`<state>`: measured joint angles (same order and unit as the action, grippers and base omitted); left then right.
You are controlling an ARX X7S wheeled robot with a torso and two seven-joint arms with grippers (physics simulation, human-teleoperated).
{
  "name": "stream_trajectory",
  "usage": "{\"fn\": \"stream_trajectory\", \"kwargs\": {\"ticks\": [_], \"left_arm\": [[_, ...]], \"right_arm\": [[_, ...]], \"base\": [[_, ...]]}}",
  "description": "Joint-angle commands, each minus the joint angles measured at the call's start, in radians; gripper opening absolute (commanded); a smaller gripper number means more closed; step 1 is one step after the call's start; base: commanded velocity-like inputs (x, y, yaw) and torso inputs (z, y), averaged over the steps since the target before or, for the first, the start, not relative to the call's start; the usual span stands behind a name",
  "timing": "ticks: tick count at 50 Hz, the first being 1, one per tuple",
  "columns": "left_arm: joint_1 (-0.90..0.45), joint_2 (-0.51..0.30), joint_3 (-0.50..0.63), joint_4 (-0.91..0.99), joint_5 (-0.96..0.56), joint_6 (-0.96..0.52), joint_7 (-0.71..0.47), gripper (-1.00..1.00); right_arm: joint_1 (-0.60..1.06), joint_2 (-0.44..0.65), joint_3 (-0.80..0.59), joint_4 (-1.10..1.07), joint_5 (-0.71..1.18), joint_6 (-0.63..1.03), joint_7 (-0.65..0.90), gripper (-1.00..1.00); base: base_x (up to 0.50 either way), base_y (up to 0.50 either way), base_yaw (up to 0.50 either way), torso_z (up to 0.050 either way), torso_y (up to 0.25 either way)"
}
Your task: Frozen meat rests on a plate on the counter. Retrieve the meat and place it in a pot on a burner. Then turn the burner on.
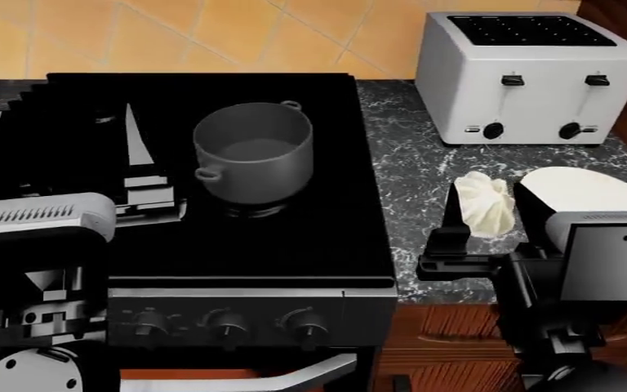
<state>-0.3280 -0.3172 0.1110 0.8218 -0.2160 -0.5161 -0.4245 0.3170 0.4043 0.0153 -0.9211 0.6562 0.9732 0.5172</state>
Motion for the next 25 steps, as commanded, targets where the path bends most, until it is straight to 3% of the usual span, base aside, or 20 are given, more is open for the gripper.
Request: {"fn": "stream_trajectory", "kwargs": {"ticks": [1, 25], "left_arm": [[-0.003, -0.003, 0.002, 0.000, -0.003, -0.001, -0.005, 1.00], [-0.003, -0.011, 0.004, -0.002, -0.010, 0.004, -0.012, 1.00]], "right_arm": [[0.004, 0.010, -0.006, -0.010, -0.017, -0.001, -0.013, -1.00], [0.006, 0.022, -0.010, -0.019, -0.003, -0.003, 0.006, -1.00]], "base": [[0.00, 0.50, 0.00, 0.000, 0.000], [0.00, 0.50, 0.00, 0.000, 0.000]]}}
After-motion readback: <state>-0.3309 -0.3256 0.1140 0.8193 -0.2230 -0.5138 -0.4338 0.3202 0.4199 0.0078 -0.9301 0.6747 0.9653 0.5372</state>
